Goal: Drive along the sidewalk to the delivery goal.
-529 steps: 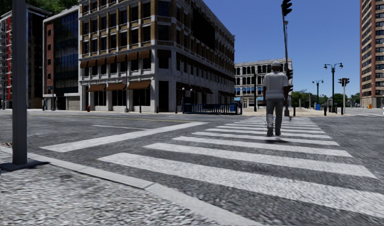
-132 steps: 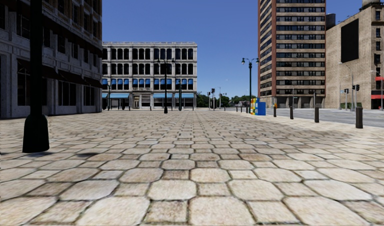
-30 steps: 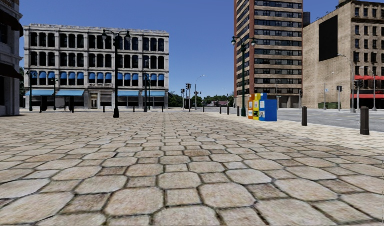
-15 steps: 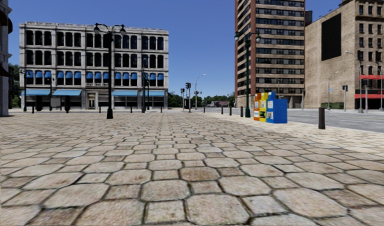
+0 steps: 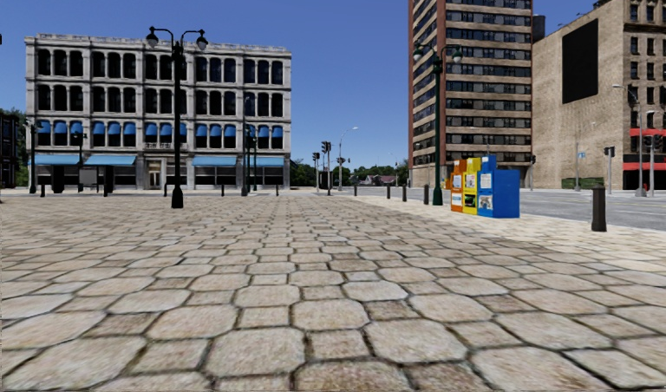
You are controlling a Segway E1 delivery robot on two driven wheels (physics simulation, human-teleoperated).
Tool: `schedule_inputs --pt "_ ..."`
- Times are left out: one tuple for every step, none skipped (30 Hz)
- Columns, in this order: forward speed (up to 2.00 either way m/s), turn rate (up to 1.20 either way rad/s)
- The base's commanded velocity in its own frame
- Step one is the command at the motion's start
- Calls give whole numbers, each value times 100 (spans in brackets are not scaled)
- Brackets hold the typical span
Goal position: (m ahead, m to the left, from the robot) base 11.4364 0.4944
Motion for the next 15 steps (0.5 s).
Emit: schedule_inputs --pt "200 0" --pt "200 0" --pt "200 0" --pt "200 0" --pt "200 0" --pt "200 0" --pt "200 0" --pt "200 0" --pt "200 0" --pt "200 0" --pt "200 0" --pt "200 0" --pt "200 0" --pt "200 0" --pt "200 0"
